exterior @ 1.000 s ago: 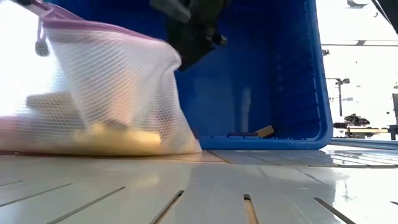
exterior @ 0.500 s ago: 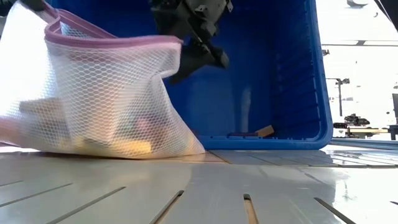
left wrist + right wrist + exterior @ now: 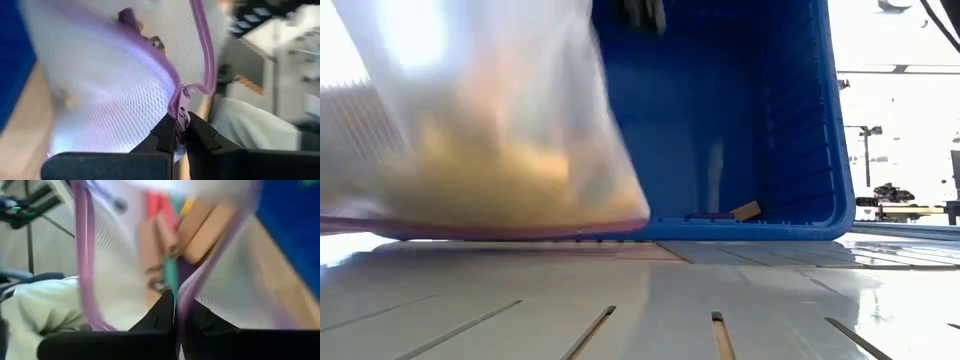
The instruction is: Sort blocks
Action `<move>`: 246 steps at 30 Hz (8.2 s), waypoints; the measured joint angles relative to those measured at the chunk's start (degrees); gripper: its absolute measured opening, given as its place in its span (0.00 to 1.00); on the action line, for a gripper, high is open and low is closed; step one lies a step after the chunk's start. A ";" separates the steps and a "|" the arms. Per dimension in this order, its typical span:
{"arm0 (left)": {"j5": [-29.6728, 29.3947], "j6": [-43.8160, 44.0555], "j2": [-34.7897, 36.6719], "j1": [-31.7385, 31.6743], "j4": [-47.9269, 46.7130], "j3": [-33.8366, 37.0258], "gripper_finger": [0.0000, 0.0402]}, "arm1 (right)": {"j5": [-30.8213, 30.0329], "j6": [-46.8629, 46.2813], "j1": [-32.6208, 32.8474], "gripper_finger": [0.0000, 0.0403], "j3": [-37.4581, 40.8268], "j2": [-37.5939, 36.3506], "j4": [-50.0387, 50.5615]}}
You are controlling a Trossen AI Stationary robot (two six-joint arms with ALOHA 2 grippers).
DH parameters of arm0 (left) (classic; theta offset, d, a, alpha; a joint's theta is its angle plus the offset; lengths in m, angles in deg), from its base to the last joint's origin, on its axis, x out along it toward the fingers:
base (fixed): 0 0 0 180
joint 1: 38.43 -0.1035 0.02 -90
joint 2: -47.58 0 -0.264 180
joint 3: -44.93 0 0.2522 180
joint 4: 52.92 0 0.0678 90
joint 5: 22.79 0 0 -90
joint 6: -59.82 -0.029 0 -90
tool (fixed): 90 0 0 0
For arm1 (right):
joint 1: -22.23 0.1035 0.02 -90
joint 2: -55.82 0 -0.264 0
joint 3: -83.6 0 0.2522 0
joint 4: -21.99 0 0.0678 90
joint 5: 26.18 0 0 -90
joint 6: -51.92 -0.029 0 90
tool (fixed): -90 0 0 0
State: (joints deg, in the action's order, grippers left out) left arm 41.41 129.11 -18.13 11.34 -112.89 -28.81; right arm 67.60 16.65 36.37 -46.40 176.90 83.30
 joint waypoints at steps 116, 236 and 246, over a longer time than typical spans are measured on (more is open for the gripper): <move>-9.46 -4.43 -0.31 4.07 -10.56 1.08 0.00 | -35.94 13.03 -18.67 0.26 28.58 9.70 -68.89; -4.31 -13.96 -0.28 -7.44 -8.80 1.06 0.00 | -54.60 16.48 -24.40 0.21 2.20 29.94 -48.44; -4.33 -14.60 -0.29 -7.44 -8.71 1.06 0.00 | -68.28 4.32 -15.54 0.19 -9.59 27.63 -21.69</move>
State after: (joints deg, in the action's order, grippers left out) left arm 37.08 114.51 -18.42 3.90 -121.59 -27.75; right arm -0.68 20.97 20.82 -55.99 204.53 61.61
